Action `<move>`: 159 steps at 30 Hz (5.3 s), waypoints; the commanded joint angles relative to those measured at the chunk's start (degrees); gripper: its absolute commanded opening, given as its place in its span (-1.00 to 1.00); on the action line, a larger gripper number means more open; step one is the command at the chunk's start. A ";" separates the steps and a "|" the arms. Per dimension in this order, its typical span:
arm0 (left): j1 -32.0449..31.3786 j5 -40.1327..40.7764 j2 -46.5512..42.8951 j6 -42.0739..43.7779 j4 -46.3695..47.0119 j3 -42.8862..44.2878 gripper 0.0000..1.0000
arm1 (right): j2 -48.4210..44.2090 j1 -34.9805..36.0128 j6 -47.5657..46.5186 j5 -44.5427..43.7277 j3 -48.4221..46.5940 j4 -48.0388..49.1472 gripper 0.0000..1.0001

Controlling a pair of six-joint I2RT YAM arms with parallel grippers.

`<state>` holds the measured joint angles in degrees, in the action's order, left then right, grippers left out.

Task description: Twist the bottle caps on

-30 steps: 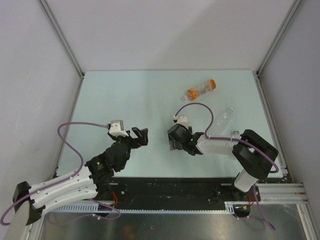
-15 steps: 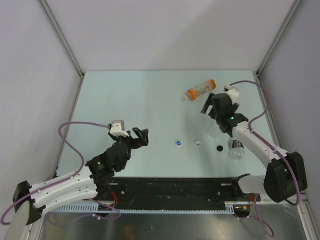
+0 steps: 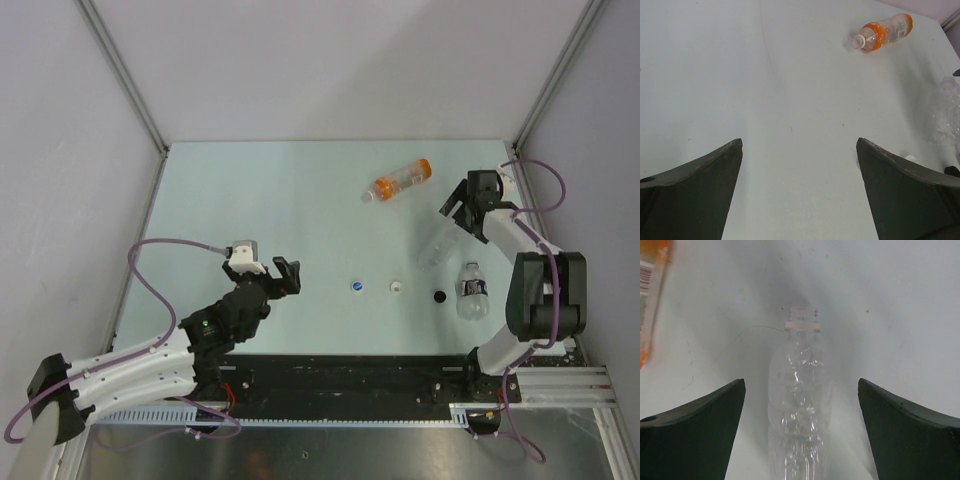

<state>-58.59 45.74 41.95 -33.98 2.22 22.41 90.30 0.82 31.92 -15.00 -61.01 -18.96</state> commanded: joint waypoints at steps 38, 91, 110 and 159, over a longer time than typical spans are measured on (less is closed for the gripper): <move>0.23 -29.53 5.25 10.32 7.18 13.13 0.99 | -16.91 8.19 -1.32 42.67 3.32 28.33 -0.20; 0.39 -24.15 -3.85 39.28 43.72 -12.60 -0.57 | -38.53 50.29 -7.04 -11.93 2.35 -5.11 0.85; 0.39 -24.33 -32.74 35.15 46.52 -30.35 -0.49 | -6.35 44.03 -8.14 9.97 1.45 -7.00 0.94; 0.40 -32.15 -28.14 34.42 42.99 -26.21 -0.58 | 13.42 48.05 0.15 2.44 -6.05 -12.44 -0.11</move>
<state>-58.37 14.79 14.24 0.89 44.47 2.74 103.44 49.15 30.50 -12.69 -65.08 -30.39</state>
